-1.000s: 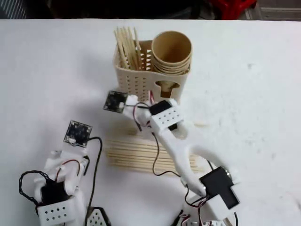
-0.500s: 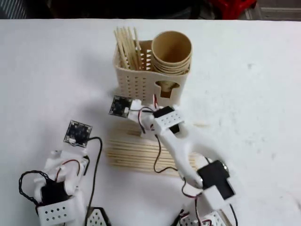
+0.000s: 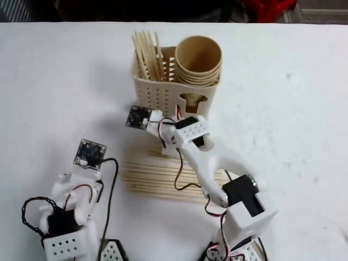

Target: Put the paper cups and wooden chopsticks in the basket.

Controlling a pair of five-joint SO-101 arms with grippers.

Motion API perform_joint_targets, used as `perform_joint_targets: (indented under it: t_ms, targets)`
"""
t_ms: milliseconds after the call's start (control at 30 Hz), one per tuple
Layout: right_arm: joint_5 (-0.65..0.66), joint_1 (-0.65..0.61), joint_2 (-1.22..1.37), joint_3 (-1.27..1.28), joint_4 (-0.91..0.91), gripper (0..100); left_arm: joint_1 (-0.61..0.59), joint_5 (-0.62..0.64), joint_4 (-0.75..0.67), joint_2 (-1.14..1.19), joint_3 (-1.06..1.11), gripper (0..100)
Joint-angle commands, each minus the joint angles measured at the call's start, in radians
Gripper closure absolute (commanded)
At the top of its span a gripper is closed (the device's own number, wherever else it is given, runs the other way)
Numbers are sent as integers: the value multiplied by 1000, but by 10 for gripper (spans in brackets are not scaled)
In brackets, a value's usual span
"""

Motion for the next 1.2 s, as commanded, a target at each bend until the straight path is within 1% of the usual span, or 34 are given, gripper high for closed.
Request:
perform_joint_targets:
  t_ms: [0,67,167,300,433,500,567,633,833,967,1033,1167]
  targets:
    - [-38,7,-10,-25,35,984,-12,-9,6,-5,-2,801]
    - [-41,8,-51,-25,56,983,-12,-9,6,-5,-2,801]
    - [-104,1,-157,-23,101,983,-12,-9,6,-5,-2,801]
    - [-147,-16,-340,-23,202,983,-12,-9,6,-5,-2,801]
    - [-184,-62,-547,-28,286,983,-12,-9,6,-5,-2,801]
    - [-209,-93,-645,-44,298,983,-12,-9,6,-5,-2,801]
    - [-252,-114,-727,-91,298,984,-12,-9,6,-5,-2,801]
    - [-322,-117,-777,-167,295,984,-12,-9,6,-5,-2,801]
    - [-488,-116,-743,-482,289,984,-12,-9,6,-5,-2,801]
    - [-585,-113,-627,-667,194,984,-12,-9,6,-5,-2,801]
    - [-595,-111,-559,-730,113,984,-12,-9,6,-5,-2,801]
    - [-532,-113,-446,-775,-102,984,-12,-9,6,-5,-2,801]
